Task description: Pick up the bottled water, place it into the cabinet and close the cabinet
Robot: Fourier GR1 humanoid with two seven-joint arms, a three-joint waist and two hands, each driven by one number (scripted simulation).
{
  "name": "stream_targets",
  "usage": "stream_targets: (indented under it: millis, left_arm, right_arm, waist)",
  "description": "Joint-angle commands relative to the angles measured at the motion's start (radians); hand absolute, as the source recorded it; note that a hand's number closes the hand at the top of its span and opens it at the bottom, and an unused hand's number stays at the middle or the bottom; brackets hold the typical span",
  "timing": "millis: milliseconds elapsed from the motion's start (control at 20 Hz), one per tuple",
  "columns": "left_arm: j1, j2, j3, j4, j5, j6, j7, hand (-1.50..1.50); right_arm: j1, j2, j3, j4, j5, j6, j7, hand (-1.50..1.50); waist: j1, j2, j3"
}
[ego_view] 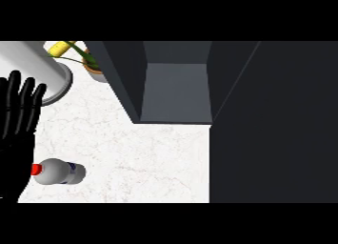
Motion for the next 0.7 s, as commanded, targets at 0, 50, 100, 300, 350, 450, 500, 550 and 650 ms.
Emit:
stream_targets:
  millis: [0,50,100,300,350,450,500,550,650]
  left_arm:
    - [0.036,0.059,0.023,0.053,0.147,-0.163,-0.093,-1.5]
    - [0.082,0.087,-0.033,-0.037,0.237,-0.262,-0.049,-1.5]
    - [0.049,0.117,-0.058,-0.024,0.296,-0.338,-0.049,-1.5]
    - [0.13,0.194,-0.278,0.002,0.447,-0.567,0.047,-1.5]
    - [0.167,0.227,-0.294,-0.012,0.496,-0.622,0.045,-1.5]
    - [0.231,0.313,-0.289,-0.038,0.605,-0.71,0.063,-1.5]
    - [0.27,0.353,-0.284,-0.057,0.653,-0.746,0.062,-1.5]
    - [0.299,0.405,-0.247,-0.057,0.708,-0.793,0.046,-1.5]
    - [0.344,0.508,-0.172,-0.077,0.803,-0.863,0.031,-1.5]
  right_arm:
    - [-0.001,-0.002,-0.023,0.01,-0.014,0.003,0.001,-1.5]
    - [0.033,0.001,-0.035,0.007,-0.028,0.004,-0.021,-1.5]
    - [0.061,0.012,0.005,-0.024,-0.005,0.0,-0.001,-1.5]
    - [0.071,0.061,0.077,-0.012,-0.104,0.043,0.041,-1.5]
    - [0.079,0.066,0.079,-0.007,-0.122,0.045,0.056,-1.5]
    - [0.115,0.066,0.093,-0.036,-0.136,0.055,0.07,-1.5]
    - [0.13,0.05,0.069,-0.064,-0.166,0.065,0.086,-1.5]
    - [0.164,0.058,0.082,-0.088,-0.172,0.064,0.089,-1.5]
    - [0.204,0.041,0.071,-0.139,-0.203,0.077,0.119,-1.5]
  waist:
    - [-0.01,-0.005,0.009]
    - [-0.003,-0.01,0.009]
    - [-0.022,-0.014,0.006]
    - [-0.047,0.0,0.007]
    - [-0.026,-0.004,0.006]
    - [-0.014,-0.013,0.007]
    - [-0.013,-0.019,0.007]
    - [-0.014,-0.018,0.007]
    - [-0.013,-0.02,0.008]
